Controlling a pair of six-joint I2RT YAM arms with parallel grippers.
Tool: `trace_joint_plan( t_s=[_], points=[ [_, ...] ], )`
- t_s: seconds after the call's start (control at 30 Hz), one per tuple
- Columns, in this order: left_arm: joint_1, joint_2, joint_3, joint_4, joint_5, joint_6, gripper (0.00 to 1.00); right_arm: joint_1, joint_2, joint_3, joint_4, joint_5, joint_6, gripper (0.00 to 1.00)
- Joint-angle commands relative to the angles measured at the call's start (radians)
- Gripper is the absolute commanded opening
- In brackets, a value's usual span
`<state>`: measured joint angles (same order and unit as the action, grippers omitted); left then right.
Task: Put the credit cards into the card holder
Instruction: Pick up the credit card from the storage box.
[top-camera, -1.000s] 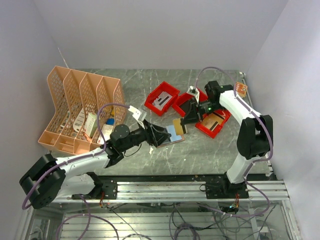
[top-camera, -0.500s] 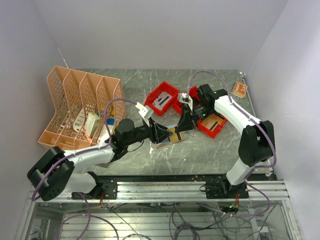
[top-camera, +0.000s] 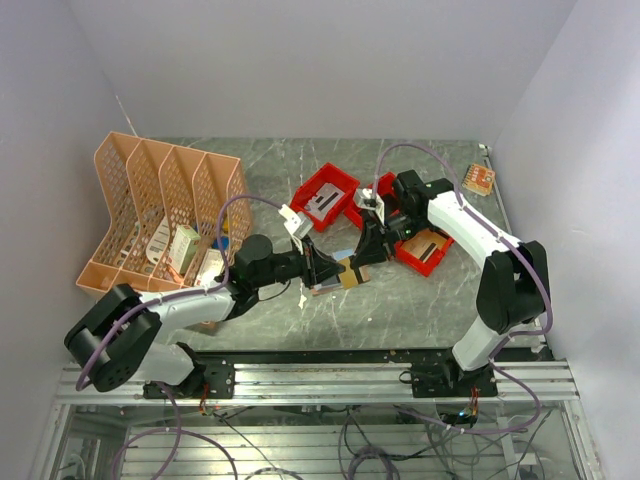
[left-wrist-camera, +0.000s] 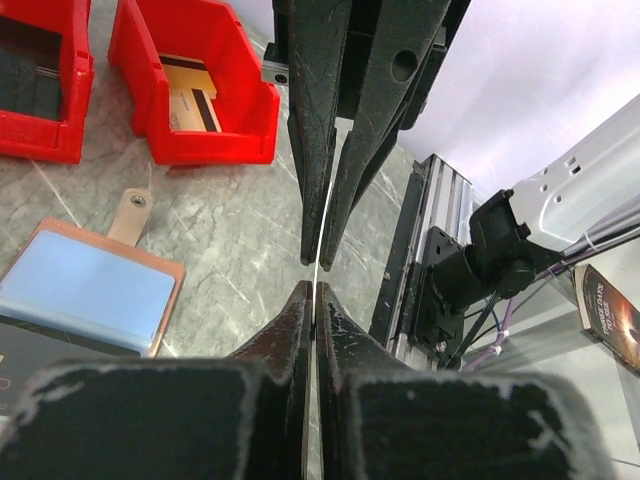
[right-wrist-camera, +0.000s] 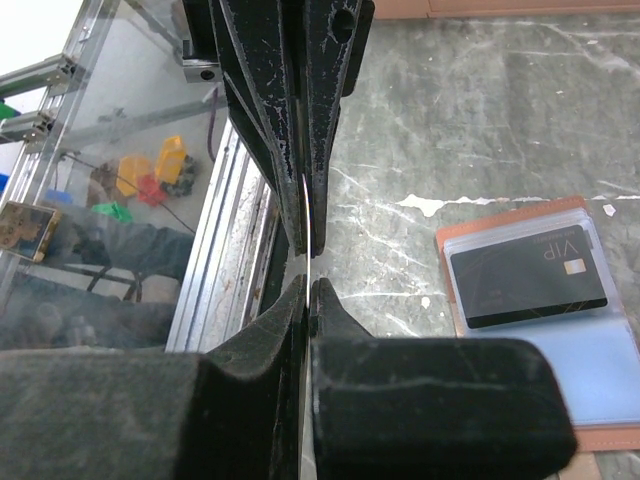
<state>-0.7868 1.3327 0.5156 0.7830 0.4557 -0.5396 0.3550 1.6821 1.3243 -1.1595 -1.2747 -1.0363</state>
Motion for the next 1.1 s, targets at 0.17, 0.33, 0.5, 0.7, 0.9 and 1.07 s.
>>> trace_joint_plan(
  t_s=[0.17, 0.33, 0.5, 0.7, 0.9, 1.07],
  points=[
    [0.037, -0.006, -0.018, 0.150, 0.042, -0.055, 0.07, 0.015, -0.035, -0.029, 0.089, 0.002, 0.078, 0.28],
    [0.078, -0.016, -0.068, 0.190, 0.043, -0.113, 0.07, 0.015, -0.083, -0.104, 0.232, 0.075, 0.187, 0.48],
    [0.102, -0.025, -0.116, 0.198, 0.057, -0.145, 0.07, -0.012, -0.131, -0.107, 0.247, 0.136, 0.158, 0.55],
    [0.146, -0.057, -0.132, 0.093, 0.068, -0.166, 0.07, -0.103, -0.213, -0.142, 0.310, 0.217, 0.044, 0.56],
    [0.181, -0.074, -0.082, -0.097, 0.061, -0.147, 0.07, -0.092, -0.235, -0.239, 0.388, 0.422, -0.237, 0.63],
    [0.205, -0.031, -0.040, -0.168, 0.048, -0.187, 0.07, -0.068, -0.136, -0.203, 0.469, 0.573, -0.201, 0.49]
  ],
)
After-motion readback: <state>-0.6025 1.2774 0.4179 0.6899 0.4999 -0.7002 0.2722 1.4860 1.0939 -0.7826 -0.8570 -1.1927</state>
